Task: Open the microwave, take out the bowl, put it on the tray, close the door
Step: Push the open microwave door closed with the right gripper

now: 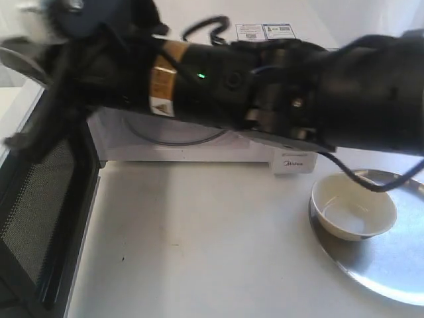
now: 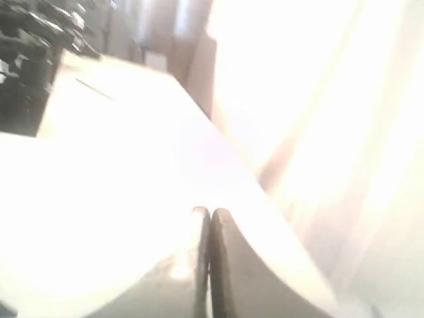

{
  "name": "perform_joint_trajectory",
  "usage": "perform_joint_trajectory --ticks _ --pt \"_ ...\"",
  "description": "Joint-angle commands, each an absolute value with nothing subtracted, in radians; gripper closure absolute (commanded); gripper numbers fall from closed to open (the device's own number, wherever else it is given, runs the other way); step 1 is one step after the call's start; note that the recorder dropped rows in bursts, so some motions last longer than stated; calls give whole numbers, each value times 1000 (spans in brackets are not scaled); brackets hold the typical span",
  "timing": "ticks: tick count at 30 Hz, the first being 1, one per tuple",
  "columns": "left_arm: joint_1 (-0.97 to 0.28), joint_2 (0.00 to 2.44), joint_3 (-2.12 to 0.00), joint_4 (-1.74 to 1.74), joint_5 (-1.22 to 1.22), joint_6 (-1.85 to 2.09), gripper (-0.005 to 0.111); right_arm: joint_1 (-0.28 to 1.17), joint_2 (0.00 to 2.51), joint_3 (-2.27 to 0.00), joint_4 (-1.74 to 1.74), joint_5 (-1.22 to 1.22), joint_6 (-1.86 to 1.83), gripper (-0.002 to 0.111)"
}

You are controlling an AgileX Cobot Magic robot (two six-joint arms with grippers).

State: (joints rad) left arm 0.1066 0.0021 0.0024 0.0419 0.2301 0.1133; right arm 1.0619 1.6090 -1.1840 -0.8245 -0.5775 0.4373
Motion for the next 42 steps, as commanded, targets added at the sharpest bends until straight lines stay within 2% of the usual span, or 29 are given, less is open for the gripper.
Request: perform_joint_trajectory --ticks 1,8,17,20,25,29,35,37,42 --pt "108 0 0 34 233 109 107 1165 1707 -1340 -828 -625 201 108" --pt "108 0 0 34 233 109 107 1280 1929 -1579 -830 -597 21 108" --pt "108 0 0 34 233 109 107 1308 2031 -1662 -830 -240 -241 108" --pt "108 0 0 34 233 109 107 1305 2026 -1662 -843 -44 -337 108" --pt "108 0 0 34 233 109 107 1299 2009 -1662 -947 423 -522 108" --pt "108 0 0 34 233 109 107 1276 2006 -1662 -1184 722 -407 108" --pt "108 0 0 34 233 109 107 1179 2006 -1662 -1551 1109 100 108" --pt "108 0 0 34 233 109 107 1134 2006 -1662 -1579 1183 300 108" --pt "108 0 0 34 233 109 107 1104 2001 -1662 -1550 1151 442 108"
